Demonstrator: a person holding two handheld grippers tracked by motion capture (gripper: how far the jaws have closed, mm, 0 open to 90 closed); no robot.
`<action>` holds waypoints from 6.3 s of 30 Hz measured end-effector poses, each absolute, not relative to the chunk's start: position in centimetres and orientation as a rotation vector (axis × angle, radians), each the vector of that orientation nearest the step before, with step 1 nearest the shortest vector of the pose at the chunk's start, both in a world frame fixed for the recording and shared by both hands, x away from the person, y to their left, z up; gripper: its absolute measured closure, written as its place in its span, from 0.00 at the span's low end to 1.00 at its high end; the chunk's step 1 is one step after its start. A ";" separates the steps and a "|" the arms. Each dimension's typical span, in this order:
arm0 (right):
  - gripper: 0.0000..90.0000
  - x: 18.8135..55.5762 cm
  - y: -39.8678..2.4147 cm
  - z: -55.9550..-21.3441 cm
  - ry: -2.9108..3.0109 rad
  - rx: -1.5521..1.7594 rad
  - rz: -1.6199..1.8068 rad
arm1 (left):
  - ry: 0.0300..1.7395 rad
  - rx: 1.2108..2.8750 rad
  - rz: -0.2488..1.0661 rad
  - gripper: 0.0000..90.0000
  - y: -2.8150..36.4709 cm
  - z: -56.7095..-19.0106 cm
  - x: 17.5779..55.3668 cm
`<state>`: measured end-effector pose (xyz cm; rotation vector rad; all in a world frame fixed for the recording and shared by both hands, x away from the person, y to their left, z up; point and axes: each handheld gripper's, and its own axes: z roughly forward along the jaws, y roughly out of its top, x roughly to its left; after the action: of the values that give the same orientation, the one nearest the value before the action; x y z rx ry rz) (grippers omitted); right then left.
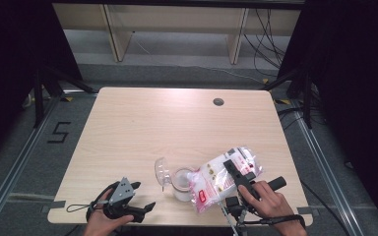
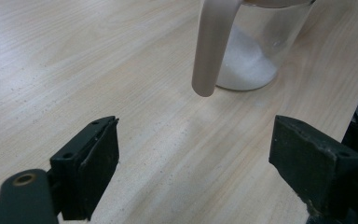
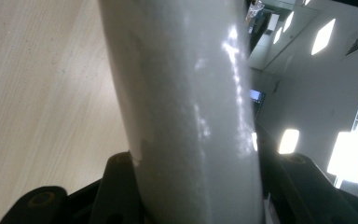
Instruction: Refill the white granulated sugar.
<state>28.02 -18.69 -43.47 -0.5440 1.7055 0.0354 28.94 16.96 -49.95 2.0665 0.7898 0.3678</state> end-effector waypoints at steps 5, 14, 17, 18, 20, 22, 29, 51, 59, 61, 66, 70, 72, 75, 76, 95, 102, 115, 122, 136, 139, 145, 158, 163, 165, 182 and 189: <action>0.67 28.1 -18.8 -43.5 1.696 -0.552 0.042 | 0.801 2.034 0.356 0.17 16.8 -50.1 28.9; 0.67 27.9 -18.9 -43.4 1.702 -0.518 0.048 | 0.799 2.045 0.356 0.17 16.8 -50.0 28.9; 0.67 27.9 -18.9 -43.3 1.701 -0.520 0.044 | 0.792 2.058 0.355 0.17 16.9 -50.0 28.9; 0.67 27.8 -18.9 -43.3 1.702 -0.520 0.044 | 0.791 2.059 0.356 0.17 16.9 -50.0 28.9; 0.67 27.8 -18.9 -43.4 1.702 -0.515 0.051 | 0.785 2.047 0.365 0.17 16.8 -50.0 29.0; 0.67 27.8 -18.9 -43.3 1.698 -0.521 0.040 | 0.773 2.063 0.375 0.17 17.0 -49.9 29.1; 0.67 27.7 -18.7 -43.3 1.705 -0.514 0.044 | 0.798 2.041 0.360 0.17 16.8 -50.0 28.9; 0.67 27.8 -18.8 -43.0 1.671 -0.548 0.043 | 0.801 2.035 0.355 0.17 16.8 -50.1 28.9; 0.68 27.8 -18.7 -43.0 1.673 -0.551 0.043 | 0.791 2.058 0.367 0.17 16.9 -50.0 29.0; 0.68 27.8 -18.7 -42.9 1.682 -0.547 0.037 | 0.799 2.042 0.359 0.17 16.8 -50.0 28.9; 0.68 27.8 -19.0 -43.3 1.698 -0.499 0.069 | 0.802 2.032 0.356 0.17 16.8 -50.0 28.9; 0.68 27.8 -19.0 -43.3 1.699 -0.501 0.068 | 0.800 2.038 0.358 0.17 16.8 -50.0 28.9; 0.69 27.8 -19.0 -43.3 1.699 -0.503 0.063 | 0.798 2.040 0.359 0.17 16.8 -50.0 28.9; 0.69 27.8 -18.9 -43.2 1.691 -0.516 0.056 | 0.797 2.044 0.359 0.17 16.8 -50.0 28.9; 0.69 27.8 -19.0 -43.2 1.685 -0.513 0.058 | 0.797 2.044 0.360 0.17 16.8 -50.0 28.9; 0.71 27.9 -18.9 -43.0 1.694 -0.539 0.047 | 0.795 2.052 0.364 0.17 16.9 -50.0 28.9; 0.71 27.9 -18.9 -43.0 1.693 -0.552 0.045 | 0.794 2.050 0.363 0.17 16.9 -50.0 29.0; 0.71 28.0 -19.0 -43.2 1.699 -0.534 0.063 | 0.794 2.048 0.363 0.17 16.9 -50.0 29.0; 0.72 28.0 -19.1 -43.2 1.702 -0.529 0.063 | 0.794 2.051 0.362 0.17 16.9 -50.0 29.0; 0.72 27.9 -19.1 -43.3 1.701 -0.523 0.059 | 0.794 2.044 0.367 0.17 16.9 -50.0 29.0; 0.72 27.9 -19.1 -43.2 1.710 -0.520 0.050 | 0.794 2.052 0.360 0.17 16.9 -50.0 29.0; 0.72 27.9 -19.1 -43.3 1.705 -0.516 0.063 | 0.793 2.051 0.363 0.17 16.9 -50.0 29.0; 0.72 27.8 -19.0 -42.8 1.677 -0.558 0.048 | 0.794 2.053 0.364 0.17 16.9 -50.0 28.9; 0.72 27.7 -19.2 -43.2 1.703 -0.491 0.074 | 0.785 2.077 0.376 0.17 17.0 -49.9 29.0; 0.72 27.8 -19.2 -43.1 1.696 -0.516 0.064 | 0.788 2.066 0.368 0.17 17.0 -49.9 28.9; 0.72 27.8 -19.0 -43.0 1.687 -0.536 0.053 | 0.794 2.052 0.371 0.17 16.9 -50.0 28.9; 0.72 27.6 -18.9 -42.7 1.684 -0.547 0.037 | 0.792 2.054 0.364 0.17 16.9 -50.0 29.0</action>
<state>27.63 -18.92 -42.74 -0.5468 1.6839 0.0366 28.97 16.93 -49.97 2.0535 0.7925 0.3642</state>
